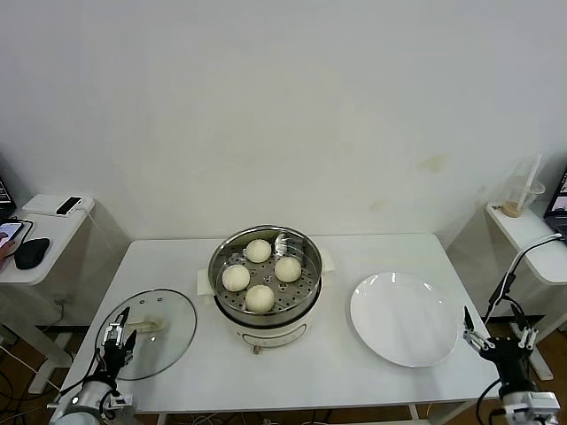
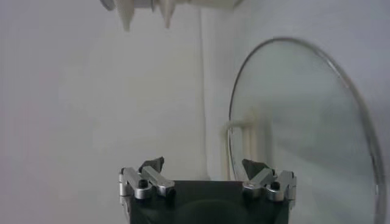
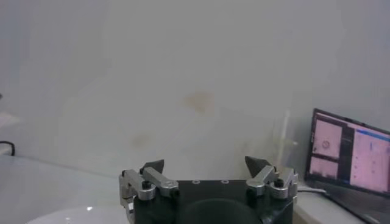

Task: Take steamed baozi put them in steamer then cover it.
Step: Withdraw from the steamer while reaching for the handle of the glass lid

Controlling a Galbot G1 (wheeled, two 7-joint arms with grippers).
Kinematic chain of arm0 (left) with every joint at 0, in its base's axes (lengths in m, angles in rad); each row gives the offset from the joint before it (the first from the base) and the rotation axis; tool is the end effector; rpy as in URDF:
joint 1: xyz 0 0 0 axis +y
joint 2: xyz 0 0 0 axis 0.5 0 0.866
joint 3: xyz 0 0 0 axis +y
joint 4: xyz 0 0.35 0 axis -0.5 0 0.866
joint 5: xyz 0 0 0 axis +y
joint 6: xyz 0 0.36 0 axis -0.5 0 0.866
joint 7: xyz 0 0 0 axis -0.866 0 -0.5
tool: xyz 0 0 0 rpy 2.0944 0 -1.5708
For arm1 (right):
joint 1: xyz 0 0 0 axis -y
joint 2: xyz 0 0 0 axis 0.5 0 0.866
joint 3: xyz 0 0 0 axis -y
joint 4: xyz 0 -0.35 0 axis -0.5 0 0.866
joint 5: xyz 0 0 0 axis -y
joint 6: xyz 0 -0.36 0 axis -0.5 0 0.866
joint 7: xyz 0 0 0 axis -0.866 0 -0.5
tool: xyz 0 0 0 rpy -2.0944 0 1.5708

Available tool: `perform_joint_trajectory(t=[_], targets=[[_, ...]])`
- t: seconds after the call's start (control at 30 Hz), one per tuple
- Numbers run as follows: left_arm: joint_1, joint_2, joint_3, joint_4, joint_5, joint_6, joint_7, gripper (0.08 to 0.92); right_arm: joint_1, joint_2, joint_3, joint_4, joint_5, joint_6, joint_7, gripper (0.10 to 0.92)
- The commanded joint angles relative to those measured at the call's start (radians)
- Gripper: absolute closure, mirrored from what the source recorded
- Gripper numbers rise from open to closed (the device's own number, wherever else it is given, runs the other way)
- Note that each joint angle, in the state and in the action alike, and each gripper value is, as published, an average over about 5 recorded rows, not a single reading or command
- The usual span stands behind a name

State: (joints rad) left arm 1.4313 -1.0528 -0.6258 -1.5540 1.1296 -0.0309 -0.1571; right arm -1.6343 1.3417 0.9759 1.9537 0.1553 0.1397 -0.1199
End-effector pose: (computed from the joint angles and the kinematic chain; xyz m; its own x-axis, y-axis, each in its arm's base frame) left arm 0.2229 0.2082 -0.4041 -0.9799 -0.0534 0.1921 0.1962 -0.0867 0.9767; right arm 0.1522 -0.1911 -0.3135 -0.9865 0.1626 -0.0196 0.1618 0.9488 -0.2712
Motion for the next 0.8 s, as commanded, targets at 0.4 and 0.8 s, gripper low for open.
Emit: perform_joint_trajectory(t=[0.4,0.8], targets=[[-0.185,0.028,0.094,0.139,0.004,-0.001,-0.006,0.177,-0.065,0.043,0.048,0.032,0.000,0.011,0.006,0.203],[-0.205,0.027,0.107,0.179,-0.015,-0.004,-0.005,0.260,-0.074,0.048,0.054,0.061,0.007,-0.001,0.007,0.203]])
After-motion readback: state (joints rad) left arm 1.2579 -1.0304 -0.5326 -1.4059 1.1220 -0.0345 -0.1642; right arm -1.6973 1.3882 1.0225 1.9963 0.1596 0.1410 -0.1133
